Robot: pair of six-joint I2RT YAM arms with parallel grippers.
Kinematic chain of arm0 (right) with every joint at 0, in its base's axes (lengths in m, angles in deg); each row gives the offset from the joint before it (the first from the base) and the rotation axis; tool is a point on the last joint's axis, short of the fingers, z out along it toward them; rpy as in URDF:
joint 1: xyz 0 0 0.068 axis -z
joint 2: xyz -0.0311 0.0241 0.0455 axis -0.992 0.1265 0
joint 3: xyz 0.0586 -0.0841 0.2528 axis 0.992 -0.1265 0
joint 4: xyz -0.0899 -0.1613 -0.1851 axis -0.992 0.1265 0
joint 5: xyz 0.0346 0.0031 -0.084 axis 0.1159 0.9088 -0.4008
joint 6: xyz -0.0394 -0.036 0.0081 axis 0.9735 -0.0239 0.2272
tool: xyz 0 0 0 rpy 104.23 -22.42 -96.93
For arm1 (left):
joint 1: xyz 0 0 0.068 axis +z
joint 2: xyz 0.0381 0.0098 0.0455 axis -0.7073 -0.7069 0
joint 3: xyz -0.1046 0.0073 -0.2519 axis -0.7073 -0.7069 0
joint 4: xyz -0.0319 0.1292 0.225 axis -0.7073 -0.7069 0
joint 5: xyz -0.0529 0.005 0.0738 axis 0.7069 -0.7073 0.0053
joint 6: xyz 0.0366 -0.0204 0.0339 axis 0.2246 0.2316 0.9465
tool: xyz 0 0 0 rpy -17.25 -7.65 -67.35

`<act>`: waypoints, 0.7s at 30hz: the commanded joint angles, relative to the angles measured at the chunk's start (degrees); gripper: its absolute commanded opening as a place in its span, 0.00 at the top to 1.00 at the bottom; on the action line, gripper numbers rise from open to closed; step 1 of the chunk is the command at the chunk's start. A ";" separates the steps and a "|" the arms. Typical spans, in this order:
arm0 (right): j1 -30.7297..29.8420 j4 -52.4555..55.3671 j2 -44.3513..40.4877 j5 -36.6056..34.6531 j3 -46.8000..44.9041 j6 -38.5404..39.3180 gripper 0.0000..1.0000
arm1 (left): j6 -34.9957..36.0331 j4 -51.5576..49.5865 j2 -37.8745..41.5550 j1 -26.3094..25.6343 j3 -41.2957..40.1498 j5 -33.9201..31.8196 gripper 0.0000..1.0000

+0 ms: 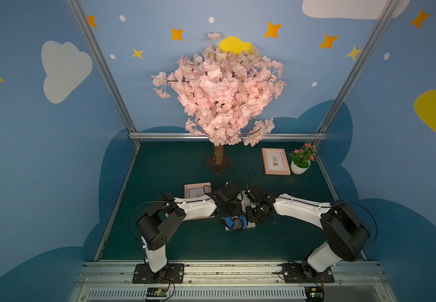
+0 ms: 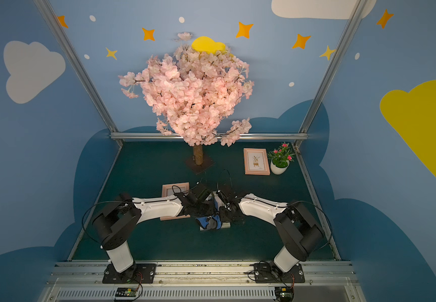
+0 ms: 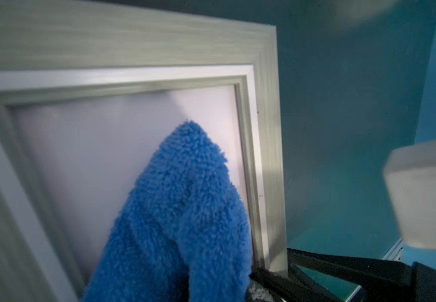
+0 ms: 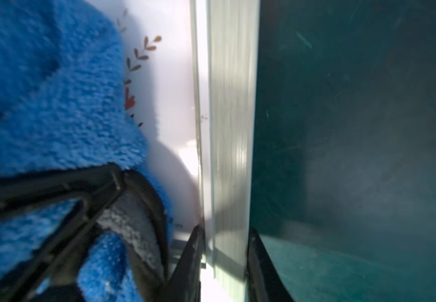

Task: Wipe the picture frame with a cloth
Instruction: Wipe the dirt from the picture frame.

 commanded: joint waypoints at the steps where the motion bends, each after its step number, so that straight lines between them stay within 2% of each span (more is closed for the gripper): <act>1: 0.26 0.23 2.23 -0.53 -2.29 -2.50 0.79 | 0.28 -2.12 -0.14 1.78 -1.19 -0.99 0.97; 3: 0.31 0.15 2.15 -0.62 -2.46 -2.44 0.79 | 2.01 -3.23 -0.03 3.55 -0.42 -3.05 0.97; 7: 0.18 -0.01 2.13 -0.53 -2.36 -2.68 0.79 | 5.98 -3.93 -4.28 5.57 5.29 -3.14 0.97; 11: 0.22 0.41 1.74 -0.98 -2.37 -2.72 0.79 | 6.95 -2.32 -7.85 5.63 8.88 -0.51 0.97; 18: 0.24 0.09 1.26 -0.80 -2.87 -2.94 0.79 | 2.01 5.67 -1.58 0.24 -0.81 0.04 0.97; 21: 0.24 0.22 0.99 -0.71 -2.99 -2.95 0.79 | -1.02 9.17 -0.44 -0.40 -4.86 1.06 0.97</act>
